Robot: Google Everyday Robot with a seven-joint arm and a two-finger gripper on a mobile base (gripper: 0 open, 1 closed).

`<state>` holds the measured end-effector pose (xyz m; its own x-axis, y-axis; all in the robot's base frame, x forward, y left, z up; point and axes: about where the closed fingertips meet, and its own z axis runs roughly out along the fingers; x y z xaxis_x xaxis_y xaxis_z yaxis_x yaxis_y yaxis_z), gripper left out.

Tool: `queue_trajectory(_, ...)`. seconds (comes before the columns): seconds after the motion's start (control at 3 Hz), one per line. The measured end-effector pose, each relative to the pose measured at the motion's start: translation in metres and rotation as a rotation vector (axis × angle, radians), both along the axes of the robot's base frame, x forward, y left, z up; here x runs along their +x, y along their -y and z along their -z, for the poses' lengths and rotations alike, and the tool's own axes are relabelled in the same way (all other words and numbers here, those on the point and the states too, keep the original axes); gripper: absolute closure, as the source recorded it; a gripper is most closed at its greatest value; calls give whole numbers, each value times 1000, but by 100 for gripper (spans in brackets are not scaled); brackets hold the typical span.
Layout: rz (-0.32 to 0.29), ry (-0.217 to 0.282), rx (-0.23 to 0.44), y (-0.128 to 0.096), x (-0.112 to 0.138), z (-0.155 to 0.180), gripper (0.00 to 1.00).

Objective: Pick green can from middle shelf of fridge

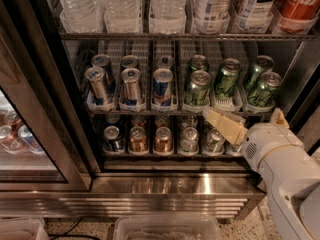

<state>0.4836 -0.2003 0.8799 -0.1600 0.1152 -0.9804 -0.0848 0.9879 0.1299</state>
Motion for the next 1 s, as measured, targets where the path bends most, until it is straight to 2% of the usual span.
queue_trajectory(0.33,-19,-14,56,-13,1,11,0)
queue_trajectory(0.67,-90,-3,74,-41,-5,29,0)
queue_trajectory(1.0,-168,15,6,-66,-10,42,0)
